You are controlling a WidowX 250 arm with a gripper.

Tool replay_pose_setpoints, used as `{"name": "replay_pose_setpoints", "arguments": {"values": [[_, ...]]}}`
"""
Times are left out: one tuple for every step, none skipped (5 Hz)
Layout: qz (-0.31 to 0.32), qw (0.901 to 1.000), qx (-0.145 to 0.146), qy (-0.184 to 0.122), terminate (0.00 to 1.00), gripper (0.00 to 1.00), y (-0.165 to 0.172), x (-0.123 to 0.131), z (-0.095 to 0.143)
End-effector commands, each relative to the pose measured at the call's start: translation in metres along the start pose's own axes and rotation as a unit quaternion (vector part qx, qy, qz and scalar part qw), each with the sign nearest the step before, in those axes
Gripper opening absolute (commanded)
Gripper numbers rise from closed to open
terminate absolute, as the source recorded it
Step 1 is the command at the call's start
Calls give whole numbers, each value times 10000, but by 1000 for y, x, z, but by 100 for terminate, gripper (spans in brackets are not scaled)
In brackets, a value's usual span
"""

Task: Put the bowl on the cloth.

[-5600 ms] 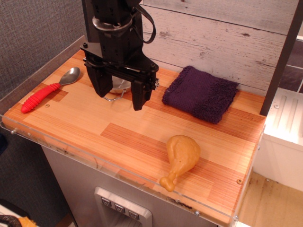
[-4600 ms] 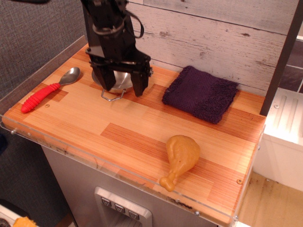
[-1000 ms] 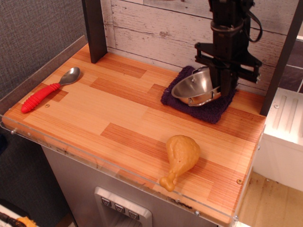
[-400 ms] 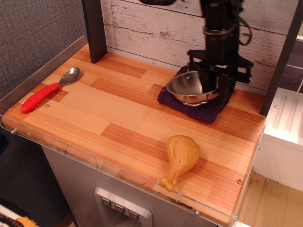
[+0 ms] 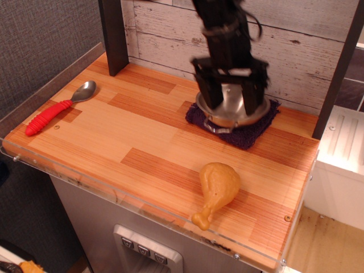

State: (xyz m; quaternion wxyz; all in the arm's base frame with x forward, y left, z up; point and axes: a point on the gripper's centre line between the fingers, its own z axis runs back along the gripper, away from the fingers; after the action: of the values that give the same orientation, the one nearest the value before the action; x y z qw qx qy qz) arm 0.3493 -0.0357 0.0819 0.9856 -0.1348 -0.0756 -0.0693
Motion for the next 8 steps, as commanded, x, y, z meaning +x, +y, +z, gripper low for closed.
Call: {"name": "replay_pose_setpoints", "arguments": {"values": [[-815, 9854, -1108, -1005, 0, 100, 7, -17, 54], [-219, 9962, 164, -830, 0, 100, 23, -35, 78], [99, 9929, 1042, -557, 0, 100, 38, -55, 88], [303, 9867, 1553, -360, 0, 100, 42, -72, 85], [297, 9872, 1547, -238, 0, 100, 44, -80, 76], [231, 9879, 1526, -132, 0, 100, 44, -80, 69], [217, 9900, 1385, -148, 0, 100, 46, -82, 66], [217, 9900, 1385, -148, 0, 100, 46, -82, 66]]}}
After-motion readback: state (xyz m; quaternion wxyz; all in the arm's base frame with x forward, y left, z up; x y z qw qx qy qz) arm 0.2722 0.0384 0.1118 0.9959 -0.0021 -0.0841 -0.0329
